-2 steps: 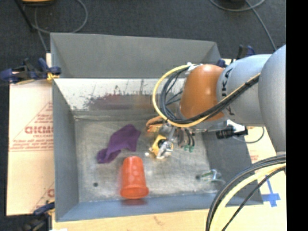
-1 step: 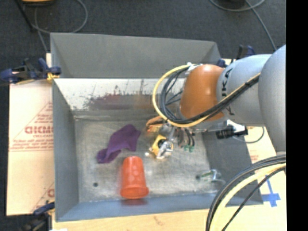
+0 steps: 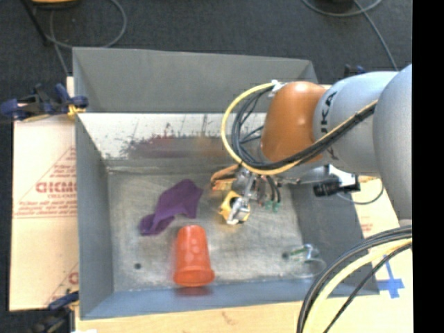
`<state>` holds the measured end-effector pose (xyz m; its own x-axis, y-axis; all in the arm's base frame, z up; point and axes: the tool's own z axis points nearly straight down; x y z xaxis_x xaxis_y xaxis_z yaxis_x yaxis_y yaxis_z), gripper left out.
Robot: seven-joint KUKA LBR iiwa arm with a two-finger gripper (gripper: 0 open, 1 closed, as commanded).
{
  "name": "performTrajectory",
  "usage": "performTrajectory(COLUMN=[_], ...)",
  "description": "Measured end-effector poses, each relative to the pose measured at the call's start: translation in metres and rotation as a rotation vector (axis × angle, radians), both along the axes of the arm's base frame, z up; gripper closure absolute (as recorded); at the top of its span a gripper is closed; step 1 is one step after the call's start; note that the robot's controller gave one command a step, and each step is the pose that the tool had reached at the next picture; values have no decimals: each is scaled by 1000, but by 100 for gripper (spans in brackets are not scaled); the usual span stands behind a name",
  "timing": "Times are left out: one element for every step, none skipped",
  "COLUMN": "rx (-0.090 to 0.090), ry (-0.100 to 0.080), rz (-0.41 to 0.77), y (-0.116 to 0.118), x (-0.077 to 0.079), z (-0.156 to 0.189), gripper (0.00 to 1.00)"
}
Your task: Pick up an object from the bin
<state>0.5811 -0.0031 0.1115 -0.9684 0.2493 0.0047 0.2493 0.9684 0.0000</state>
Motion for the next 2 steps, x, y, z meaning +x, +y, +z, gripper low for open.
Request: performTrajectory(rx=[-1, -4], ry=[-5, -10], rz=[-109, -85], y=[-20, -21], x=[24, 17], z=[61, 42], gripper=[100, 100])
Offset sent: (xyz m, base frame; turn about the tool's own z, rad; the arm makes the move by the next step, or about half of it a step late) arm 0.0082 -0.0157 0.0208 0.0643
